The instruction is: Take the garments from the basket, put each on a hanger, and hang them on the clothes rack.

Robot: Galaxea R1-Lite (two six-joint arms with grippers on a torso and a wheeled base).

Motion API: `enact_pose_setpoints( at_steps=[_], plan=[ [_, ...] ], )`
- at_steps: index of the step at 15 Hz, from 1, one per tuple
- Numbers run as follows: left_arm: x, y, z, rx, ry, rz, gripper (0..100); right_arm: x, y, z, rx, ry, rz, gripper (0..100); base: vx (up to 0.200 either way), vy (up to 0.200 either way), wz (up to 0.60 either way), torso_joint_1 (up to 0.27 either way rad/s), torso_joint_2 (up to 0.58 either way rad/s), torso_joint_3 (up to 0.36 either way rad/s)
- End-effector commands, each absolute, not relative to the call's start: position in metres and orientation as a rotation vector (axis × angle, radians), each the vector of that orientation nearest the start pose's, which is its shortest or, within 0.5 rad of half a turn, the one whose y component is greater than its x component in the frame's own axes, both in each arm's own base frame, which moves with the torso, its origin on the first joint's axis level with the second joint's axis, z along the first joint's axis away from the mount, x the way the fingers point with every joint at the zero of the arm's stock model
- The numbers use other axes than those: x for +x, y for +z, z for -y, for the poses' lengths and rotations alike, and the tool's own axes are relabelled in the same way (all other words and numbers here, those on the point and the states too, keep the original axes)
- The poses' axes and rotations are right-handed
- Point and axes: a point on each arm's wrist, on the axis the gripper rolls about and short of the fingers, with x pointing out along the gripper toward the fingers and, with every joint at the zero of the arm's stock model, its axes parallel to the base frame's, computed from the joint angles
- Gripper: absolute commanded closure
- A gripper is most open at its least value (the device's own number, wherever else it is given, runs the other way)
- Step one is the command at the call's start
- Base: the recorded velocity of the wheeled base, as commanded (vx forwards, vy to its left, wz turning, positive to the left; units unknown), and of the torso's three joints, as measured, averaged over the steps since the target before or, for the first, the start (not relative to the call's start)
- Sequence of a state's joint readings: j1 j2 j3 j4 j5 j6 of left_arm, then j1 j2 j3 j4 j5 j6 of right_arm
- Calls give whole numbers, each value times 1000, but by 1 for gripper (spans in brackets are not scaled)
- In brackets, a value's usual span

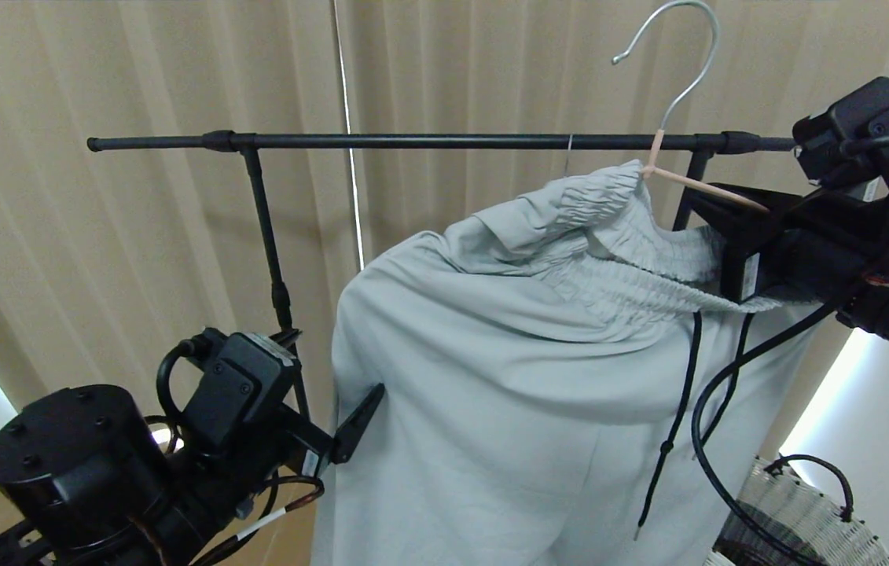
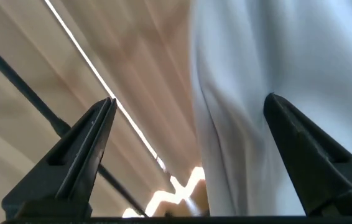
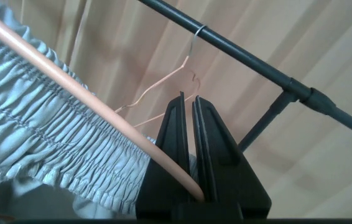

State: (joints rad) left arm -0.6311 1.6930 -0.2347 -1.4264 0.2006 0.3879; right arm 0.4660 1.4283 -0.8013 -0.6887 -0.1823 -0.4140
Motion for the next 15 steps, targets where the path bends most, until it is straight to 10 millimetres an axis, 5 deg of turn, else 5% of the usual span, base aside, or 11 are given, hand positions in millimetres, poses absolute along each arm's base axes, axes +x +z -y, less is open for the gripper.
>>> enact_pose_setpoints(
  at_steps=[1,2,9,15],
  plan=[
    [194,120,136,414,-437,18,0,219,263,-106,-390,266,122,100,0,0,0,0,0,0],
    [194,120,136,416,-436,15,100,219,264,-106,-389,266,123,100,0,0,0,0,0,0],
    [171,127,120,425,-464,44,100,220,269,-105,-385,252,137,100,0,0,0,0,0,0],
    [157,136,96,450,-445,-86,100,225,296,-96,-375,198,167,100,0,0,0,0,0,0]
  ],
)
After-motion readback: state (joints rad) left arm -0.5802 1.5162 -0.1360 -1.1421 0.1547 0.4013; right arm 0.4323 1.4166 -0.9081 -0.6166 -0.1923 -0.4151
